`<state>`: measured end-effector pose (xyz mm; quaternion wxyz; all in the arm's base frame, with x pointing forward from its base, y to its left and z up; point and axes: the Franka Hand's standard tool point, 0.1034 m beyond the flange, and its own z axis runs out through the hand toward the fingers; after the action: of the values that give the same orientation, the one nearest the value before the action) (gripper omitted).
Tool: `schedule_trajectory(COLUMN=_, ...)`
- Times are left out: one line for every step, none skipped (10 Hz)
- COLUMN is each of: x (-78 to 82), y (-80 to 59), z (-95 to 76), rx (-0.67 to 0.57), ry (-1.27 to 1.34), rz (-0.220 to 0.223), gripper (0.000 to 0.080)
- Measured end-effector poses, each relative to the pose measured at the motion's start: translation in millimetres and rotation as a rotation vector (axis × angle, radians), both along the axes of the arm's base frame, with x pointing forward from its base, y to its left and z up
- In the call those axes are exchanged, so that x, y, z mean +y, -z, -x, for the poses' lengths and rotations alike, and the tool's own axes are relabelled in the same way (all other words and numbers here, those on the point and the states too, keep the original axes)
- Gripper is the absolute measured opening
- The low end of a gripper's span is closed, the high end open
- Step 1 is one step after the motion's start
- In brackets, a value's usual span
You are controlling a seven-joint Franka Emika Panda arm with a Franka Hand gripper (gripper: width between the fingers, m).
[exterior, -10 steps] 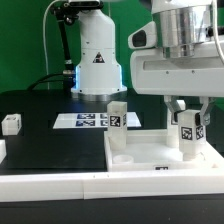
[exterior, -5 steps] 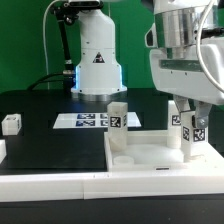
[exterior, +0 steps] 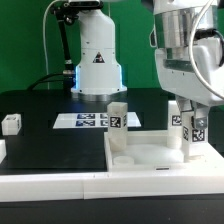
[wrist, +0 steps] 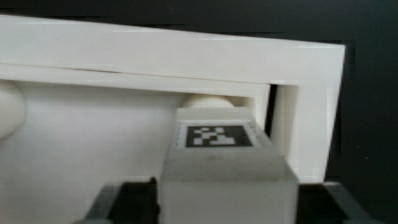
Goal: Assemble square table
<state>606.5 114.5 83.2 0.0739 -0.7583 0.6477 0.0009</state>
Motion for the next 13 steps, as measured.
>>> schedule_trajectory(x=0.3, y=0.1, z=0.2, rx=-0.004, ry=-0.037, rz=0.004, gripper=0.0531)
schedule_trajectory(x=1.6, y=0.1, z=0.4, rx=-0.01, ry=-0.097, rz=0.009, gripper=0.0624)
schedule_trajectory(x=2.6, y=0.6, z=1.2, rx=-0.021, ry=-0.22, rz=0.023, gripper=0.0643)
schedule_trajectory(x=4.9, y=0.8, z=1.9, rx=-0.03, ry=-0.324, rz=0.037, gripper=0.0643)
schedule_trajectory(x=7.1, y=0.9, z=2.3, rx=-0.039, ry=-0.41, rz=0.043, gripper=0.0643)
schedule_trajectory(x=5.6, y=1.0, z=2.0, rx=-0.053, ry=-0.533, rz=0.055, gripper=0.0648)
schedule_trajectory(x=2.0, y=1.0, z=1.3, rx=-0.068, ry=-0.66, rz=0.067, gripper=0.0649)
schedule_trajectory(x=0.0, y=1.1, z=0.5, rx=-0.077, ry=-0.742, rz=0.075, gripper=0.0649)
schedule_trajectory(x=-2.3, y=1.3, z=-0.1, rx=-0.085, ry=-0.812, rz=0.081, gripper=0.0649)
schedule_trajectory(x=-2.8, y=1.3, z=-0.2, rx=-0.094, ry=-0.901, rz=0.09, gripper=0.0649)
schedule_trajectory(x=-2.3, y=1.2, z=-0.2, rx=-0.102, ry=-0.975, rz=0.097, gripper=0.0649)
schedule_trajectory(x=-1.9, y=1.2, z=-0.2, rx=-0.108, ry=-1.022, rz=0.101, gripper=0.0649)
schedule_trajectory(x=-1.7, y=0.9, z=-0.4, rx=-0.113, ry=-1.071, rz=0.108, gripper=0.0649)
